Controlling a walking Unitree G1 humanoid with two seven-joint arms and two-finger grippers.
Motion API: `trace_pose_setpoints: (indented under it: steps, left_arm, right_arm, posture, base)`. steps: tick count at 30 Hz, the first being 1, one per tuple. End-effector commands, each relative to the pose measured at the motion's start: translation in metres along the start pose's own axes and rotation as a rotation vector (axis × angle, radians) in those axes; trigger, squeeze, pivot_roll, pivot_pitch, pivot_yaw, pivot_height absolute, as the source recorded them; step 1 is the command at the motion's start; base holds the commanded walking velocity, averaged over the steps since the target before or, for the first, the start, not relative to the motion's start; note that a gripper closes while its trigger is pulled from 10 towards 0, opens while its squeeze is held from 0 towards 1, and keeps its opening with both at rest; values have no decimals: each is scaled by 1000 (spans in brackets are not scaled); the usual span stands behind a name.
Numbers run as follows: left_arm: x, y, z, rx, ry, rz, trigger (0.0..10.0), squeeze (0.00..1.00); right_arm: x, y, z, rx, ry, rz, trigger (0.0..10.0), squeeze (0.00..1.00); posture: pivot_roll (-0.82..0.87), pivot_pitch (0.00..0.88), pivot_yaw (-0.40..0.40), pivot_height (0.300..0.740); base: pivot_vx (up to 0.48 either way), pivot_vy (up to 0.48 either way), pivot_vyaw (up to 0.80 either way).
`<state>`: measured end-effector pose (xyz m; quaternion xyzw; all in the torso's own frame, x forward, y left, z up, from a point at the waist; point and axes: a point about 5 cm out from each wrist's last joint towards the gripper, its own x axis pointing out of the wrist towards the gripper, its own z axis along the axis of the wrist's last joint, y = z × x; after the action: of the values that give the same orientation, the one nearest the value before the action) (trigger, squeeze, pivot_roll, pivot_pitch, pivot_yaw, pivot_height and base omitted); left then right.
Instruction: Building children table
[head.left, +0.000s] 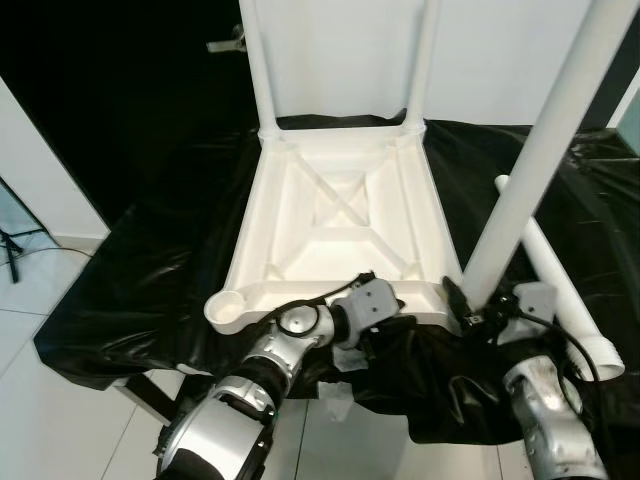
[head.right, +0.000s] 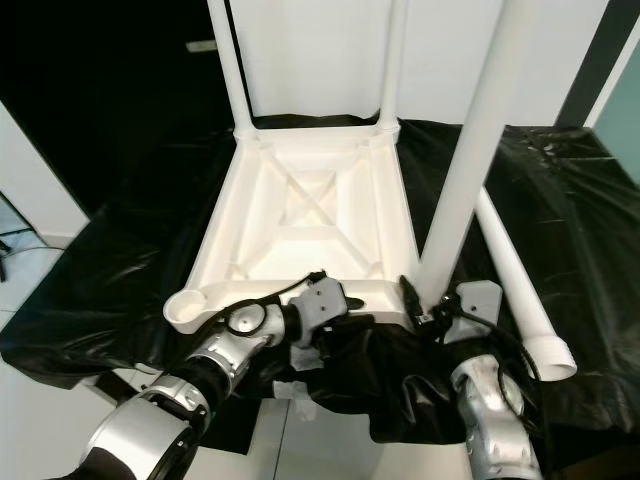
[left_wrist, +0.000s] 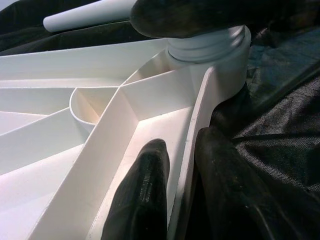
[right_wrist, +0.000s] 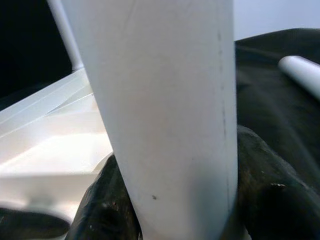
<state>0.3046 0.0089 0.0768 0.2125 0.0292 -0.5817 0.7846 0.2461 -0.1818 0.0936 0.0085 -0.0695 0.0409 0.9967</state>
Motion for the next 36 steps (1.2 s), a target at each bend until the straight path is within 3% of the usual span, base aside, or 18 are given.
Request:
trace_pose_setpoints:
  steps: [1,10,11,12,13,14,18,22,23,24,27,29,30,31,32,34,35,36]
  left_arm:
    - [-6,-17,-32,-90,142,3,10000,0]
    - [-7,-14,-31,-76,146,-3,10000,0]
    - [-7,-14,-31,-75,145,-3,10000,0]
    - [-7,-14,-31,-75,145,-3,10000,0]
    - [-7,-14,-31,-75,144,-3,10000,0]
    - [-7,-14,-30,-75,143,-3,10000,0]
    - [-6,-14,-30,-77,141,-4,10000,0]
    - [-6,-14,-30,-78,141,-4,10000,0]
    - [-6,-15,-30,-78,140,-4,10000,0]
    - [-6,-15,-30,-78,140,-4,10000,0]
    - [-5,-16,-30,-81,137,-5,10000,0]
    - [-5,-16,-30,-81,136,-6,10000,0]
    - [-4,-18,-30,-83,135,-10,10000,0]
    - [-4,-18,-30,-83,135,-10,10000,0]
    - [-4,-18,-30,-84,134,-11,10000,0]
    - [-4,-18,-30,-84,135,-11,10000,0]
    - [-5,-18,-30,-84,136,-10,10000,0]
    - [-5,-18,-31,-84,137,-9,10000,0]
  right_arm:
    - [-7,9,-14,23,65,-25,0,0]
    - [-6,24,-16,23,66,-91,0,0]
    - [-4,26,-15,32,66,-79,2941,0]
    - [-4,26,-15,32,66,-79,2941,0]
    - [-3,29,-13,39,49,-47,10000,0]
    - [-2,32,-11,34,40,11,10000,1000]
    - [0,34,-9,-7,52,100,10000,1000]
    - [0,33,-9,-18,60,110,10000,1000]
    - [1,31,-7,-37,48,142,10000,0]
    - [1,31,-7,-37,48,142,10000,0]
    - [9,21,4,-16,53,323,10000,0]
    - [11,19,6,2,63,356,10000,0]
    - [14,12,9,118,108,410,10000,0]
    - [14,12,9,118,108,410,10000,0]
    - [14,9,11,187,137,467,10000,0]
    - [13,9,11,188,146,493,10000,0]
    - [10,9,10,178,164,539,2157,0]
    - [8,10,9,173,177,570,2157,0]
  posture:
    - [-123,0,39,740]
    - [-126,0,50,740]
    - [-126,0,50,740]
    - [-126,0,50,740]
    - [-126,0,50,740]
    - [-127,0,49,740]
    - [-129,0,48,740]
    - [-128,0,47,740]
    - [-128,0,45,740]
    - [-128,0,45,740]
    - [-134,0,44,740]
    - [-134,0,44,740]
    - [-132,0,44,740]
    - [-132,0,44,740]
    - [-131,0,43,740]
    - [-131,0,43,740]
    - [-131,0,43,740]
    - [-130,0,43,740]
  base:
    - [0,0,0]
    - [0,0,0]
    - [0,0,0]
    - [0,0,0]
    - [0,0,0]
    - [0,0,0]
    - [0,0,0]
    - [0,0,0]
    - [0,0,0]
    - [0,0,0]
    - [0,0,0]
    - [0,0,0]
    - [0,0,0]
    - [0,0,0]
    - [0,0,0]
    - [0,0,0]
    - [0,0,0]
    - [0,0,0]
